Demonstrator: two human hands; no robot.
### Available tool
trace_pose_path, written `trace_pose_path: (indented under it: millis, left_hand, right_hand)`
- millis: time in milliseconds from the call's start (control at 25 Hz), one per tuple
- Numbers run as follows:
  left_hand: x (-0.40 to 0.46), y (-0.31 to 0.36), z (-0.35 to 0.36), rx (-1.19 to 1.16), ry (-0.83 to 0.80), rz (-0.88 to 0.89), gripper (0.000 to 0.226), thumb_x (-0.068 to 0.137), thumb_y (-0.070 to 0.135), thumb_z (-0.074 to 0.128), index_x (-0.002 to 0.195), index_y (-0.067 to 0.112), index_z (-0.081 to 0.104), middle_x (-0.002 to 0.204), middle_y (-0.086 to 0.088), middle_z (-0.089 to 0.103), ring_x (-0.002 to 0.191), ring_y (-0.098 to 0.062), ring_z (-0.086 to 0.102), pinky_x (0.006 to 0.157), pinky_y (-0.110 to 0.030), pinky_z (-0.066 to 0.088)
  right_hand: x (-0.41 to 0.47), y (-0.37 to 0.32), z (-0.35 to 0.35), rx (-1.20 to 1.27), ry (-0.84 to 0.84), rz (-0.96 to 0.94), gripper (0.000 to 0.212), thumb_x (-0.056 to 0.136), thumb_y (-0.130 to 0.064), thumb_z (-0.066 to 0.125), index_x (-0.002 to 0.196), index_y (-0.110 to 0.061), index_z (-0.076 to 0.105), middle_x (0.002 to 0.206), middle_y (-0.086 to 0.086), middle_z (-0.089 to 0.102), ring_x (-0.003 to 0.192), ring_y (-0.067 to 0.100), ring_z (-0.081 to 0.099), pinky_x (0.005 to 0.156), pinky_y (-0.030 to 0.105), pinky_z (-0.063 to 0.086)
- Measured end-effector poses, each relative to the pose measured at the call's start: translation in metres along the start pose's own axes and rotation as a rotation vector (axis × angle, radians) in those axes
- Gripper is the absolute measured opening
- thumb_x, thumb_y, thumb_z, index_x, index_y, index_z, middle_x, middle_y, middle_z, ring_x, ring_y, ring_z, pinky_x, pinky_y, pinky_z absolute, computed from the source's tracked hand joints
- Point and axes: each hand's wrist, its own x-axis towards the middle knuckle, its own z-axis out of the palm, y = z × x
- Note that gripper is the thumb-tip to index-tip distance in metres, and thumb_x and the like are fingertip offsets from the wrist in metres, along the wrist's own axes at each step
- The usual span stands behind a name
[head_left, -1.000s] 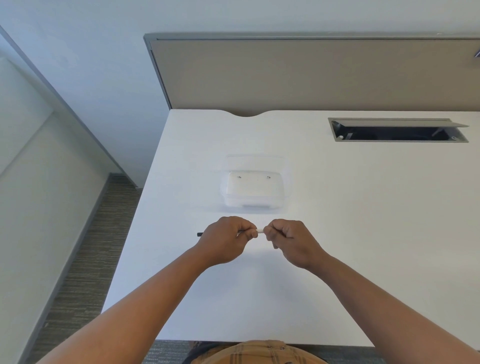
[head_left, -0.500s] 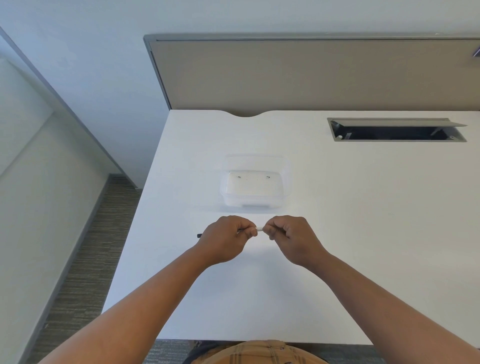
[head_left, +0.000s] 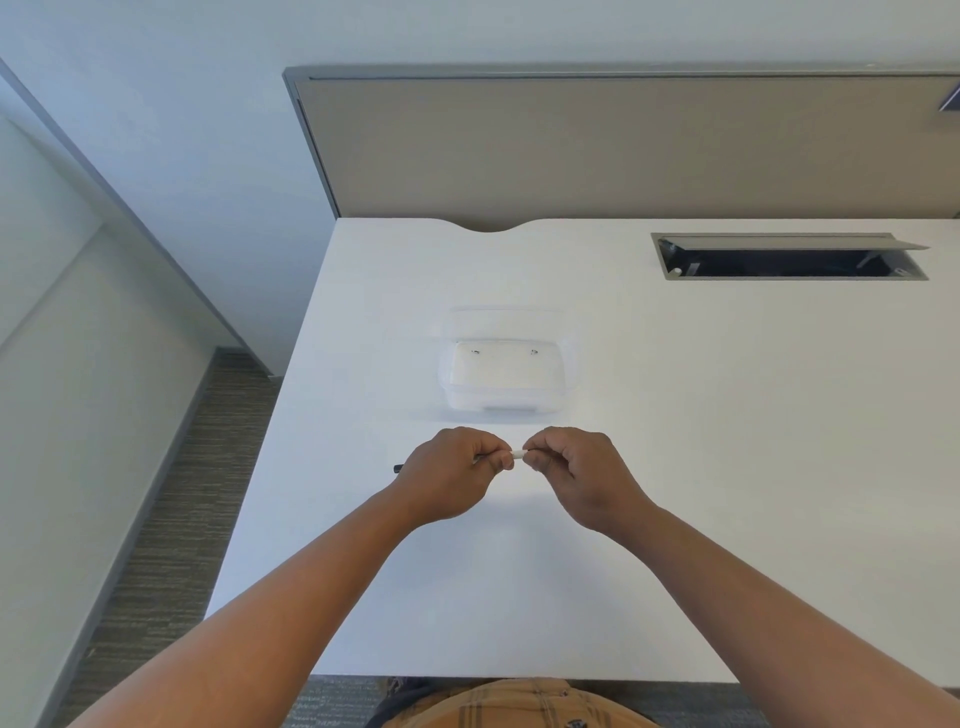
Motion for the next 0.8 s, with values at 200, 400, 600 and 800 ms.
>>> trace_pose_path:
  millis: [200, 400, 600, 800]
  left_hand:
    - [0.000, 0.004, 0.002, 0.089, 0.022, 0.102, 0.020, 0.098, 0.041, 0.054, 0.083, 0.037, 0.066, 0.077, 0.016, 0.062, 0.076, -0.007, 0.057, 0.060, -0.030, 0.041]
    - [0.005, 0.007, -0.001, 0.012, 0.003, 0.036, 0.021, 0.098, 0.042, 0.054, 0.088, 0.036, 0.072, 0.088, 0.015, 0.069, 0.084, -0.016, 0.063, 0.073, -0.034, 0.051]
    - [0.006, 0.009, -0.002, 0.015, -0.007, 0.047, 0.022, 0.098, 0.042, 0.054, 0.084, 0.036, 0.071, 0.085, 0.007, 0.069, 0.071, -0.018, 0.059, 0.065, -0.031, 0.047]
    - [0.003, 0.011, -0.001, 0.225, 0.001, 0.192, 0.034, 0.099, 0.044, 0.045, 0.085, 0.019, 0.064, 0.079, 0.001, 0.063, 0.076, -0.022, 0.058, 0.067, -0.037, 0.049]
  right_hand:
    - [-0.001, -0.005, 0.000, 0.217, -0.059, 0.268, 0.045, 0.103, -0.044, 0.047, 0.067, -0.022, 0.063, 0.052, -0.008, 0.055, 0.048, 0.008, 0.043, 0.051, 0.025, 0.037]
    - [-0.003, 0.000, -0.002, 0.206, -0.019, 0.129, 0.014, 0.097, -0.035, 0.060, 0.089, -0.028, 0.068, 0.067, -0.015, 0.060, 0.056, 0.003, 0.045, 0.055, 0.014, 0.039]
    - [-0.004, 0.008, -0.005, -0.002, -0.019, 0.003, 0.015, 0.099, -0.030, 0.054, 0.086, -0.028, 0.061, 0.069, -0.007, 0.060, 0.060, 0.009, 0.044, 0.058, 0.026, 0.038]
    - [-0.005, -0.001, -0.007, 0.429, -0.232, 0.337, 0.040, 0.097, -0.043, 0.049, 0.061, -0.025, 0.048, 0.052, -0.006, 0.043, 0.049, 0.013, 0.033, 0.051, 0.023, 0.030]
